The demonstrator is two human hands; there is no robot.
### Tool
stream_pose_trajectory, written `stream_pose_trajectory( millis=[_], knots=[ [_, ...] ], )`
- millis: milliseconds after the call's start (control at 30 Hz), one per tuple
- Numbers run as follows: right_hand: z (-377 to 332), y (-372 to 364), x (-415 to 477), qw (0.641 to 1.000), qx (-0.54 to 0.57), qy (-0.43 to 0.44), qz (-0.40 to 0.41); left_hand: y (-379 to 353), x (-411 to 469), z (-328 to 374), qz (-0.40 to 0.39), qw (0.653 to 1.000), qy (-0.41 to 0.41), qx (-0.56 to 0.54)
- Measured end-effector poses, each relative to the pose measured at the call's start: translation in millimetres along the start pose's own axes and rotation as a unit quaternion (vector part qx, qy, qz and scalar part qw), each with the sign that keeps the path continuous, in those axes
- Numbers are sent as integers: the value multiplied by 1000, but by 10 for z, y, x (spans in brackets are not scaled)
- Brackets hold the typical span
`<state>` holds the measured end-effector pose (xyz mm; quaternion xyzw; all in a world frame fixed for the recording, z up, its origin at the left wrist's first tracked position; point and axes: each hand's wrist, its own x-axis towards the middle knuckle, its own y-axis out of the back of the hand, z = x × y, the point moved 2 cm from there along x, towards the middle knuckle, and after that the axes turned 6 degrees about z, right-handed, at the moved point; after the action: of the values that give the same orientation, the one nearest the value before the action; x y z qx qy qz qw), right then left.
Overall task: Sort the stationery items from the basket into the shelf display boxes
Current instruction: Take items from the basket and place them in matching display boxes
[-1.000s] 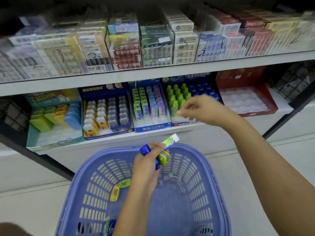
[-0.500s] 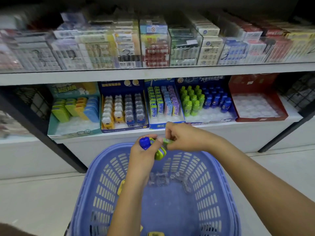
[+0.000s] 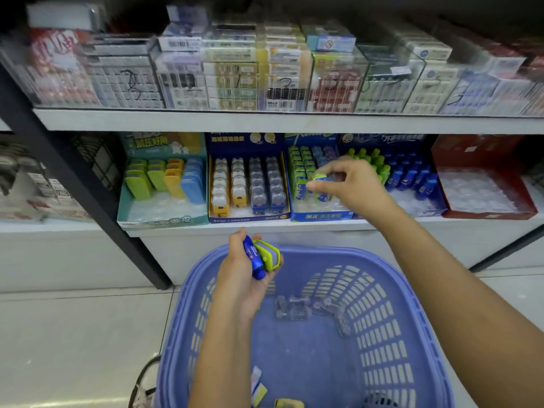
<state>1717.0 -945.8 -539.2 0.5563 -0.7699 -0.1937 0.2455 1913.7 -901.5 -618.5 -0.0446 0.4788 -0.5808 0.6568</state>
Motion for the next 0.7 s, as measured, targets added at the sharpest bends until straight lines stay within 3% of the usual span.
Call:
stream_pose_trajectory(
  millis=[200,333,467,700],
  knots=[
    [83,9,203,978,-174,107,40,-7,8,-65,-2,1000,22,-12],
    [106,-72,299,961,-244,129,-7,-5,14,-74,-4,999,0,32],
    [54,-51,438,941,-314,119,-39,1,-1,-65,-20,998,-6,60],
    [152,-130,539,936,-342,65,-51,-34,-91,-59,-52,995,11,85]
  ],
)
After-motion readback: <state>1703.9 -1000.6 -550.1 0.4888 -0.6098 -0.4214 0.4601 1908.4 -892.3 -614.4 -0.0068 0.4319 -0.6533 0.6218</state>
